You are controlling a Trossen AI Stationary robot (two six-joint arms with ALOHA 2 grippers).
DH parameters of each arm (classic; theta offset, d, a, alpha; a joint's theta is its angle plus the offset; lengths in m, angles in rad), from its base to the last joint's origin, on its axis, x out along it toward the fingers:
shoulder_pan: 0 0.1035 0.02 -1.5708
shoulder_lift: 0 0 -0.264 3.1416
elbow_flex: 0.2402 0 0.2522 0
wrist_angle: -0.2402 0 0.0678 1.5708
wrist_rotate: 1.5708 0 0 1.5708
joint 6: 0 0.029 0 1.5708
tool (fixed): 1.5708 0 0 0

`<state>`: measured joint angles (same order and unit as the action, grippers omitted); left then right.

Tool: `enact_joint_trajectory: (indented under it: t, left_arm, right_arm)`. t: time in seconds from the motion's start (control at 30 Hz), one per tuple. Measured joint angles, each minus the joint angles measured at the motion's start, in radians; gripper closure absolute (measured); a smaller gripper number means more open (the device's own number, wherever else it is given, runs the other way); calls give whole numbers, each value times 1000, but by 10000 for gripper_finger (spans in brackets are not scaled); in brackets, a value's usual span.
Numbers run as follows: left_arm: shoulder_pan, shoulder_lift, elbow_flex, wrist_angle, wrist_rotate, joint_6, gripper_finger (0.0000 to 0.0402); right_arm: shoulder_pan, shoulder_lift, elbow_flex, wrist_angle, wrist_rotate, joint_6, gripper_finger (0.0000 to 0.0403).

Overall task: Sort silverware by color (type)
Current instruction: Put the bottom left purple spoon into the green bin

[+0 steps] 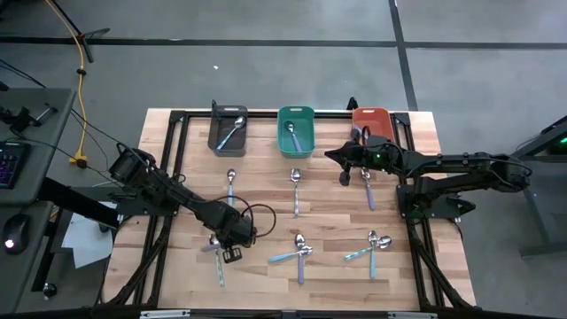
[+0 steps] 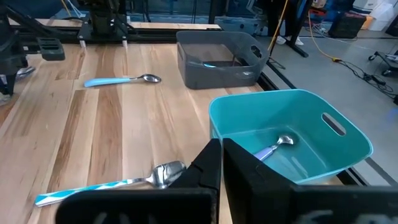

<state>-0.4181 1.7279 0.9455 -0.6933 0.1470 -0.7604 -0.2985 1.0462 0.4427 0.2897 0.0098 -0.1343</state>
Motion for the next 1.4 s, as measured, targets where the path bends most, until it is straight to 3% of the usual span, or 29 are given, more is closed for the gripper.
enact_joint_trajectory:
  t: [0.37,0.7,1.07,1.4]
  left_arm:
    - [126,-96,39,-18,-3,93,401]
    - [365,-268,84,29,23,179,401]
    - [799,-233,83,482,333,301,401]
    - [1044,-65,102,974,460,182,401]
  right_arm:
    - [0,0,0,0,0,-6,402]
    - [0,0,0,-1,1,-5,402]
    - [0,0,0,-1,5,24,402]
    - [0,0,0,7,69,34,402]
